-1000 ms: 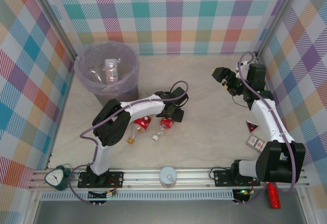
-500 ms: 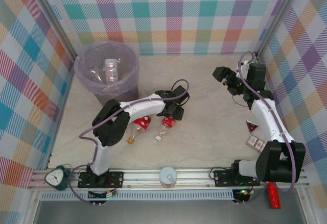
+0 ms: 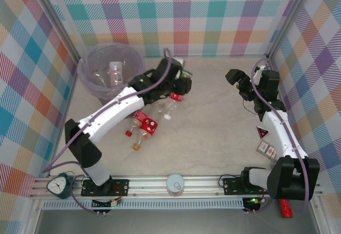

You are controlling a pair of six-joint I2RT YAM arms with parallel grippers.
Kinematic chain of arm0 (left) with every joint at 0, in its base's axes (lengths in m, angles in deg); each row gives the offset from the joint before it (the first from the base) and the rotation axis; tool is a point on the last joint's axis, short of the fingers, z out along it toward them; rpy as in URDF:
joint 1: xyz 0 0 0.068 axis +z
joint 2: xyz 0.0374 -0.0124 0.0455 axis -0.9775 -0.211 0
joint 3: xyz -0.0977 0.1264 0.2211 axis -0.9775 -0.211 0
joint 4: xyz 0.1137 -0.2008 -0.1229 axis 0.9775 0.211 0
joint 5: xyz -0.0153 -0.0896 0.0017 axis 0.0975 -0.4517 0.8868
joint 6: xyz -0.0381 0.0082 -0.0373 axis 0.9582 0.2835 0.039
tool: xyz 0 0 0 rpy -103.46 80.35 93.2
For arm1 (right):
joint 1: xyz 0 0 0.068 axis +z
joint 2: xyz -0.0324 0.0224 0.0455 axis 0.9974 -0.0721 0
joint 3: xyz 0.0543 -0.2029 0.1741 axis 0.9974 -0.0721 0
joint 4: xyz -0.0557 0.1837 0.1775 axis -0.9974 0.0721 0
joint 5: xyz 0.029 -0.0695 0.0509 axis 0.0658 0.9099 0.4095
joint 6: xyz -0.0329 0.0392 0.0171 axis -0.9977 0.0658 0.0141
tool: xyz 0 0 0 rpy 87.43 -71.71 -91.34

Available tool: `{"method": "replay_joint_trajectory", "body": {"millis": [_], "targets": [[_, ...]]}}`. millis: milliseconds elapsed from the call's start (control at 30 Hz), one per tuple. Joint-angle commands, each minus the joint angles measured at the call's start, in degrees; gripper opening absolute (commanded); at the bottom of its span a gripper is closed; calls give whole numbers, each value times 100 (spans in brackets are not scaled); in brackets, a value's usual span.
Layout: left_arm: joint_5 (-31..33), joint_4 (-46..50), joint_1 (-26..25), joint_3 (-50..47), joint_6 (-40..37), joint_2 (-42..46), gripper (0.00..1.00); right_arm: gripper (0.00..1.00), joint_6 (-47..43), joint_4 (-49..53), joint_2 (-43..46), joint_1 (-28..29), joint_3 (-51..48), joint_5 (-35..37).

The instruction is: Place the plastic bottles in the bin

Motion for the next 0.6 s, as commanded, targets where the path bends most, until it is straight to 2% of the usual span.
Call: {"method": "replay_joint_trajectory", "body": {"millis": [0,133,367,467,567], "targets": [[12,-600,287,300,-289,270,51,99,-31,-65,180,30,73,50],[230,-1016,707,419,-437,634,49,99,-145,120,368,22,115,122],[743,-1777,1845,10,-284,1512,40,99,-161,94,280,15,167,5],[894,-1656,2289,-26,-386,1750,39,99,-126,11,176,22,185,-158],[1021,-1140,2824,80,-384,1832,38,99,-200,105,198,17,229,-191]]}}
